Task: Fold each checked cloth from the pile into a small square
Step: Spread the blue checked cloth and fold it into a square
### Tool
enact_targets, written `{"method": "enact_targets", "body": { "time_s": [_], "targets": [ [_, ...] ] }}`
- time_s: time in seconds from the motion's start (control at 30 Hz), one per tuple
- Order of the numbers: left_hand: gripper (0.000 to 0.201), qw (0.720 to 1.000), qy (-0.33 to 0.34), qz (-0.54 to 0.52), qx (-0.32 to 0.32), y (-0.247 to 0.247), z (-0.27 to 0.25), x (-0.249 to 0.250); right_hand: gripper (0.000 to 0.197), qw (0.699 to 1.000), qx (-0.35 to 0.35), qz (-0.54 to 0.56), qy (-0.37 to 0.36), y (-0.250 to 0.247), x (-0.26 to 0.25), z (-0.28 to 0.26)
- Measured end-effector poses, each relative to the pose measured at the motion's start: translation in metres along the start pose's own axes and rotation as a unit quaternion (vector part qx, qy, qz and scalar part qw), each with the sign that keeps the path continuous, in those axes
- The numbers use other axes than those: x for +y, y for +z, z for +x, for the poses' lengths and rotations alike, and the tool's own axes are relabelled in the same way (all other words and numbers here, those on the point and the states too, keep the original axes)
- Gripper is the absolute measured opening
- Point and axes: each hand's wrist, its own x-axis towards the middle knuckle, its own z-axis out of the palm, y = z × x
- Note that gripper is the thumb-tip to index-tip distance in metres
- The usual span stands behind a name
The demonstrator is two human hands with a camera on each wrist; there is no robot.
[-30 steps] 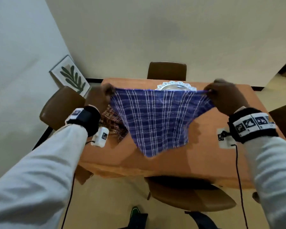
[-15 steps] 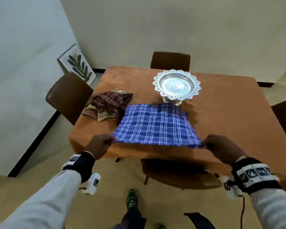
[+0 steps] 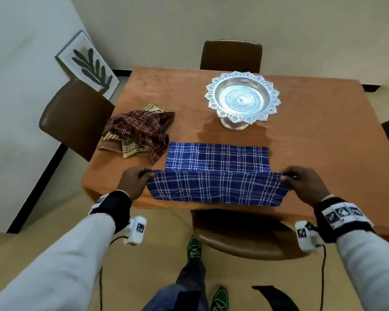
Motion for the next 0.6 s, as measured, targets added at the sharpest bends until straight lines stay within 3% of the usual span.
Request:
{"method": "enact_targets", "body": {
  "time_s": [0.17, 0.33, 0.6],
  "targets": [
    [0.015, 0.999, -0.028, 0.022, -0.025, 0.014, 0.104, 0.004, 0.011, 0.996, 0.062, -0.027, 0.062, 0.015, 0.011, 0.095],
    [0.019, 0.995, -0.068, 0.063, -0.046, 0.039, 0.181, -0.001, 0.013, 0.988, 0.077, -0.055, 0.119, 0.035, 0.022, 0.155],
    [0.017, 0.986, -0.081, 0.136, -0.055, 0.070, 0.220, -0.007, 0.017, 0.980, 0.082, -0.070, 0.167, 0.061, 0.037, 0.191]
  ]
}}
